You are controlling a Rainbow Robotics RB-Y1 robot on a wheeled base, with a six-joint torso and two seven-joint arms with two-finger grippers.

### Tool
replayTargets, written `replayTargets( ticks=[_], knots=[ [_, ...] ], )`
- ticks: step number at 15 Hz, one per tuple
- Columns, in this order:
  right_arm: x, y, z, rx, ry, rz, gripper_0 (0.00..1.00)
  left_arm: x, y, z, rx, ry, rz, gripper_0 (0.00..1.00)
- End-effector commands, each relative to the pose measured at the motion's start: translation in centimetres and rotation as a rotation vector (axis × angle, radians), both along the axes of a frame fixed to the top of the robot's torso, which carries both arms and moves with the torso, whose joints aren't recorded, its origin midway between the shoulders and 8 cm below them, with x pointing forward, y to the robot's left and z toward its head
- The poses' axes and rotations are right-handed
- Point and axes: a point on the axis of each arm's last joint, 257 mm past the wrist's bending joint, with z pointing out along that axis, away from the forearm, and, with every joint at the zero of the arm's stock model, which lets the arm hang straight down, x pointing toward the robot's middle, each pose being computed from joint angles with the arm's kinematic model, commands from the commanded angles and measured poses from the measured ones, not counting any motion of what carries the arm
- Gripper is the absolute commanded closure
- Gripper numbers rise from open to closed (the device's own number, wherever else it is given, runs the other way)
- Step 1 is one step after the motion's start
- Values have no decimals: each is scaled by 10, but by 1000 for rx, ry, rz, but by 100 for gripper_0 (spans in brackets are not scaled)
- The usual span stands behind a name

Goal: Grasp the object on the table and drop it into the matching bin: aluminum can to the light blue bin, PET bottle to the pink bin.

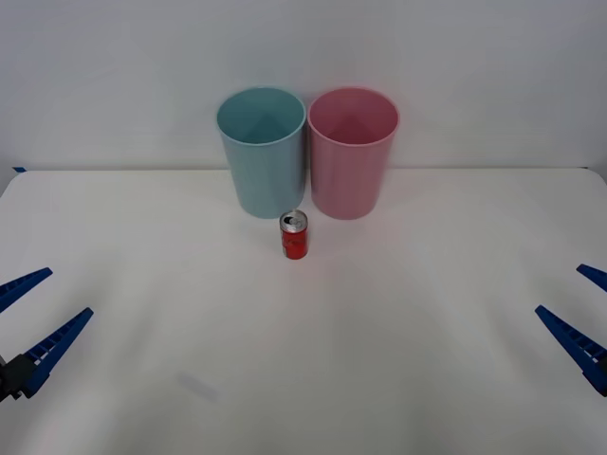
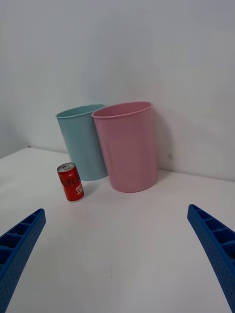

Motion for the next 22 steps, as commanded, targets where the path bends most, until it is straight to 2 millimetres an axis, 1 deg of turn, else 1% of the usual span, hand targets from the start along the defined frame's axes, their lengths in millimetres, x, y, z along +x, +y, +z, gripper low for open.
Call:
replayTargets(
  ticks=[1,2,3,8,17,20,22],
  knots=[
    [0,0,0,0,0,0,0,0,0,0,0,0,0,0],
    [0,7,-10,24,15,1,0,0,0,0,0,0,0,0],
    [0,11,-9,23,16,13,0,0,0,0,0,0,0,0],
    [6,20,-10,26,15,21,0,0,0,0,0,0,0,0],
    [28,73,-35,5,48,81,0,0,0,0,0,0,0,0],
    [37,89,-41,-26,38,89,0,0,0,0,0,0,0,0],
    [46,100,-45,-59,21,81,0,0,0,0,0,0,0,0]
  ],
)
